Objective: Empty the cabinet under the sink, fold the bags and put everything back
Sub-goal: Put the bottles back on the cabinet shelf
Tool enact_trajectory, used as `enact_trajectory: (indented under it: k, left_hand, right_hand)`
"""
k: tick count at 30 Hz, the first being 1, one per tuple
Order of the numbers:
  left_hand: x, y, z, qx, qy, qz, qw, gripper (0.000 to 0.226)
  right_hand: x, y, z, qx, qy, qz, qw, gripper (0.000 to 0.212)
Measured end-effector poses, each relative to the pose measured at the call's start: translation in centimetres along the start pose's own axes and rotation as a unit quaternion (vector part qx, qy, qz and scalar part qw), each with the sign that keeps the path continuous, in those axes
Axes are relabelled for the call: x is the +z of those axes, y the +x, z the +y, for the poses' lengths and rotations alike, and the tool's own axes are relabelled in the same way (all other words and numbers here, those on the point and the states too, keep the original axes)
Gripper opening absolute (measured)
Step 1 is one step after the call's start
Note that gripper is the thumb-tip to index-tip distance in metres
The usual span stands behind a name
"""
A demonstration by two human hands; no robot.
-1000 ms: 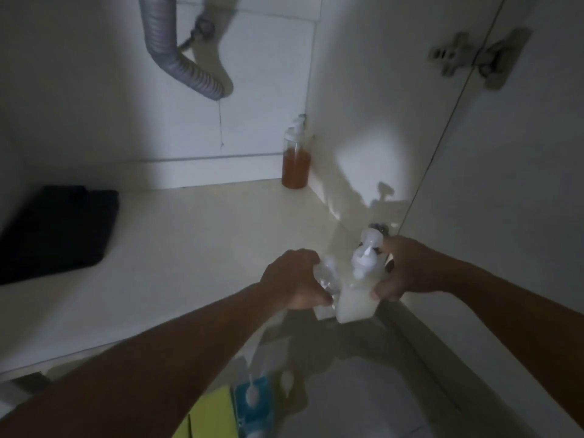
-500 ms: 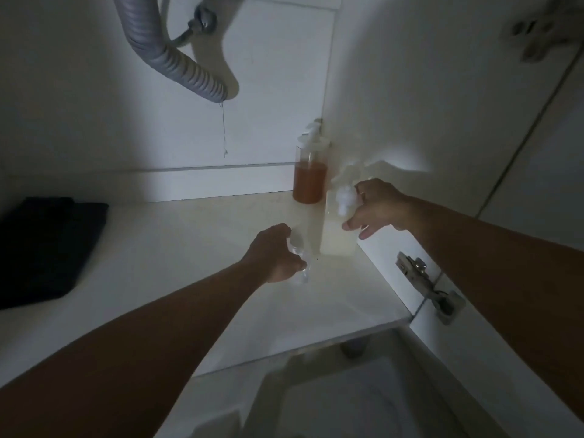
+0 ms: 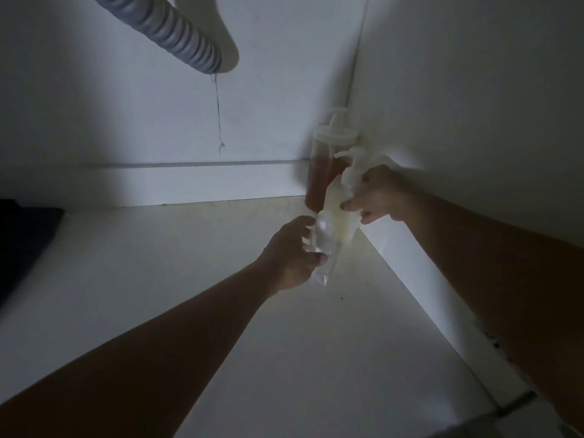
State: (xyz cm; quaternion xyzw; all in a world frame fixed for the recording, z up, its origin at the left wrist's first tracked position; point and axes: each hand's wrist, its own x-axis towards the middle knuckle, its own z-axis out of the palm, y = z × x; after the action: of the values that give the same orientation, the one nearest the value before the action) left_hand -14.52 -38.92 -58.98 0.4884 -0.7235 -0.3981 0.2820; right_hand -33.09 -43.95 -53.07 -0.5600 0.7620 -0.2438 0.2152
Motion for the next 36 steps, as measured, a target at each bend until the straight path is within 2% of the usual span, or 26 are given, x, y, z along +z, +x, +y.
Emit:
enact_trajectory:
  k: [3,6,10,14,16,18,19,22,23,24,29,30,33,36]
  left_hand:
    - [1.0,0.2,-0.8,-0.010,-0.033,0.027,0.999,0.066]
    - [2.2,0.0,-1.8,-0.011,0.010,0.092,0.996,0.071]
    - [3.2,0.3,-2.1,0.011,0.007,0.136,0.991,0.057]
    - [3.5,1.2,-1.9,0.026,0.022,0.143,0.989,0.046]
    - [3.6,1.7,-1.7,0.020,0.014,0.125,0.992,0.045]
    - [4.0,2.5,-1.5,0.012,0.000,0.099,0.995,0.045]
    - [4.2,2.9,-1.2,0.008,-0.005,0.088,0.996,0.045]
    - [5.3,4.4,-0.1,-0.006,-0.021,0.064,0.998,0.051]
    - [5.8,4.9,0.3,-0.013,-0.029,0.058,0.998,0.053]
    - [6.3,5.5,0.7,-0.025,-0.035,0.053,0.998,0.055]
    - [8.1,8.4,1.1,-0.067,-0.049,0.063,0.995,0.065]
    - [8.3,8.8,1.0,-0.070,-0.044,0.072,0.994,0.065]
    - [8.9,9.5,1.2,-0.069,-0.027,0.100,0.992,0.059]
    - [9.3,9.6,1.3,-0.068,-0.009,0.117,0.991,0.057]
  right_hand:
    - [1.9,0.9,-0.2,-0.010,0.003,0.112,0.994,0.060]
    - [3.3,1.6,-0.5,-0.023,-0.016,0.214,0.976,0.075]
    - [3.9,2.1,-0.6,-0.040,-0.108,0.239,0.964,0.080]
    - [3.1,1.3,-0.7,-0.066,-0.232,0.204,0.949,0.084]
    - [1.3,0.2,-1.6,-0.052,-0.223,0.202,0.952,0.081]
    - [-0.9,-0.8,-2.6,-0.028,-0.178,0.197,0.964,0.067]
    - [-1.9,-1.2,-3.0,-0.015,-0.148,0.162,0.976,0.057]
    - [-3.4,-2.7,-3.8,0.034,-0.054,-0.039,0.997,0.036]
    - [-3.3,-3.0,-3.8,0.041,-0.052,-0.079,0.995,0.034]
    - [-3.1,-3.0,-3.5,0.038,-0.059,-0.084,0.994,0.034]
    - [-1.4,-1.1,-0.7,-0.041,-0.140,0.095,0.985,0.016]
    - [-1.2,-0.9,-0.3,-0.049,-0.155,0.118,0.980,0.018]
    - [-0.7,-1.0,-0.1,-0.079,-0.217,0.164,0.959,0.030]
    - [-0.5,-1.1,-0.2,-0.090,-0.249,0.176,0.948,0.025]
